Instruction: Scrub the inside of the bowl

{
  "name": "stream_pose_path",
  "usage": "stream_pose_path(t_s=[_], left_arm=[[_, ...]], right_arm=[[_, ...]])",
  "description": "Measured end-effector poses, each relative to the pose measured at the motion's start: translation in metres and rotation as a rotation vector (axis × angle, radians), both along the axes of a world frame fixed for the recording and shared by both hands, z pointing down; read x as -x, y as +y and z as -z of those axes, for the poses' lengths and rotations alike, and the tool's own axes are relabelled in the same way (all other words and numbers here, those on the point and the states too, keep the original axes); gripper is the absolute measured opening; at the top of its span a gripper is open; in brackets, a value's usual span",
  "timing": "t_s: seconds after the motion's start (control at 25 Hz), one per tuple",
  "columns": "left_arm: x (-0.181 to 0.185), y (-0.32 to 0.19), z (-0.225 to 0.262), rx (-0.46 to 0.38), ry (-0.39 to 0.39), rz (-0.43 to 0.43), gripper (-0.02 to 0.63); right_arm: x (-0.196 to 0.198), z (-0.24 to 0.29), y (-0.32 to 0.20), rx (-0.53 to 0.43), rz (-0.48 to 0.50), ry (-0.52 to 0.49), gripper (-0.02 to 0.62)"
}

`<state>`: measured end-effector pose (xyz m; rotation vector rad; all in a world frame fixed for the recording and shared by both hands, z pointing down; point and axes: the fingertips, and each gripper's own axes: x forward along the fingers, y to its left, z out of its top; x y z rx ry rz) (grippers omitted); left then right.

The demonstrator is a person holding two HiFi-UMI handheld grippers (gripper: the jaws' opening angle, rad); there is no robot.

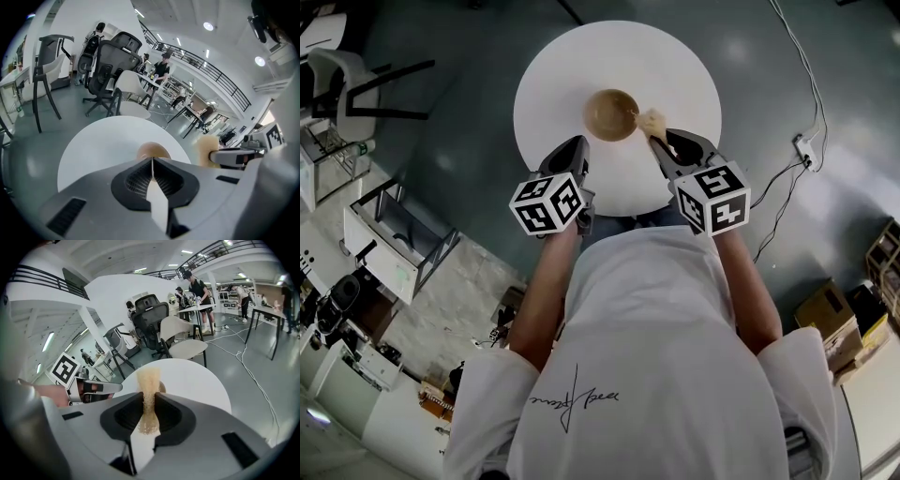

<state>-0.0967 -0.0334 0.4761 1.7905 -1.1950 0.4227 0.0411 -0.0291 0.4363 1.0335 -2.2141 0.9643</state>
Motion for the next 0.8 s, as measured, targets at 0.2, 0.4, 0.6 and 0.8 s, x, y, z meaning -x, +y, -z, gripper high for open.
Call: stream_pose_path(t_s=[0.2,0.4,0.6,0.8], left_arm=[[0.005,-0.004,-0.011,0.032,-0.013,0.013,0.006],[-0.001,-0.004,-0.023,0.061,-0.009,0.008,0.008],[-0.001,-0.004,-0.027,0.077,-0.003,0.022,0.030],[0.001,-0.009,-0.037,0.099,-0.009,0.020,0.052]], right_arm=[[0.005,-0.004,-0.004,0.018,0.017,-0.005,0.084],[0.004,-0.011,-0.002,0.041,0.024,-0.003,0.084],[0.003,-0.013,0.002,0.052,0.039,-0.002,0.084],[0.003,-0.017,-0.002,0.059,0.041,0.000,0.084]])
